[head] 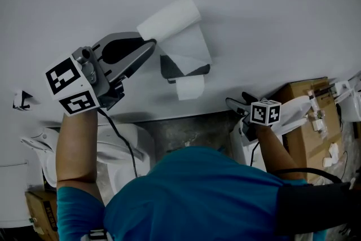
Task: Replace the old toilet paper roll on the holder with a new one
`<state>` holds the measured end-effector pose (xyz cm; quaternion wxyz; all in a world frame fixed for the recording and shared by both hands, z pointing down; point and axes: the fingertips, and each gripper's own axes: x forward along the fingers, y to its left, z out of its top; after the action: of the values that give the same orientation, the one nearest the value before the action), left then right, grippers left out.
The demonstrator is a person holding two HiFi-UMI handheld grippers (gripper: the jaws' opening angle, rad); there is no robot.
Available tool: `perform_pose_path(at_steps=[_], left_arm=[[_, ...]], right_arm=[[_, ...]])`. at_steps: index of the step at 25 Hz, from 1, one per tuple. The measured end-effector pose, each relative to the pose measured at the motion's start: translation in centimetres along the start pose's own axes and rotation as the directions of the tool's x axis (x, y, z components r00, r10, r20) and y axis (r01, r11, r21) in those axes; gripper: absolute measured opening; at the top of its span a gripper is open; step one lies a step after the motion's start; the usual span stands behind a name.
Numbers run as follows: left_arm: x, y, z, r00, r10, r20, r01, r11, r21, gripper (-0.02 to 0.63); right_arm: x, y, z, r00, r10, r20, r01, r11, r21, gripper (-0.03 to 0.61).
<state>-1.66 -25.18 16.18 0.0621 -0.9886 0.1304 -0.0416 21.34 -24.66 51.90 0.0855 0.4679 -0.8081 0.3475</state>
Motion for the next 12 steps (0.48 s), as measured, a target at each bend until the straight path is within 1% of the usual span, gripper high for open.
perform_pose_path(at_steps=[1, 3, 5, 6, 7, 9, 11, 12], left_arm=[[0.4, 0.5, -1.0, 1.0, 0.004, -0.023, -0.005, 1.0, -0.012, 0.011], [1.9, 1.9, -4.2, 0.996, 0.021, -0.084, -0.024, 0.999, -0.042, 0.012], [3.6, 3.4, -8.6, 0.988, 0.039, -0.147, -0.048, 0.997, -0.057, 0.011], [4.3, 4.0, -10.8, 0.982, 0.051, -0.181, -0.062, 0.997, -0.053, 0.011], [4.7, 4.5, -13.0, 0.973, 0.067, -0.219, -0.077, 0.996, -0.04, 0.012], [5.2, 5.4, -16.8, 0.95, 0.107, -0.295, -0.108, 0.994, 0.013, 0.011], [5.3, 5.7, -19.5, 0.923, 0.141, -0.358, -0.116, 0.989, 0.092, 0.012], [5.3, 5.6, -20.5, 0.909, 0.153, -0.387, -0.105, 0.984, 0.142, 0.011]], right_arm=[[-0.1, 0.2, -0.1, 1.0, -0.002, 0.002, 0.002, 1.0, -0.001, 0.407], [-0.2, -0.1, -0.2, 1.0, -0.004, 0.002, 0.004, 1.0, 0.002, 0.407], [-0.3, -0.8, -0.4, 1.0, -0.005, -0.004, 0.005, 1.0, 0.009, 0.407], [-0.4, -1.1, -0.6, 1.0, -0.008, -0.009, 0.008, 1.0, 0.011, 0.407], [-0.4, -1.2, -0.8, 1.0, -0.01, -0.013, 0.01, 1.0, 0.012, 0.407], [-0.3, -1.2, -1.0, 1.0, -0.012, -0.019, 0.012, 1.0, 0.014, 0.407], [-0.1, -1.1, -1.2, 1.0, -0.011, -0.026, 0.011, 1.0, 0.013, 0.407], [0.0, -1.1, -1.2, 0.999, -0.011, -0.03, 0.012, 1.0, 0.012, 0.407]])
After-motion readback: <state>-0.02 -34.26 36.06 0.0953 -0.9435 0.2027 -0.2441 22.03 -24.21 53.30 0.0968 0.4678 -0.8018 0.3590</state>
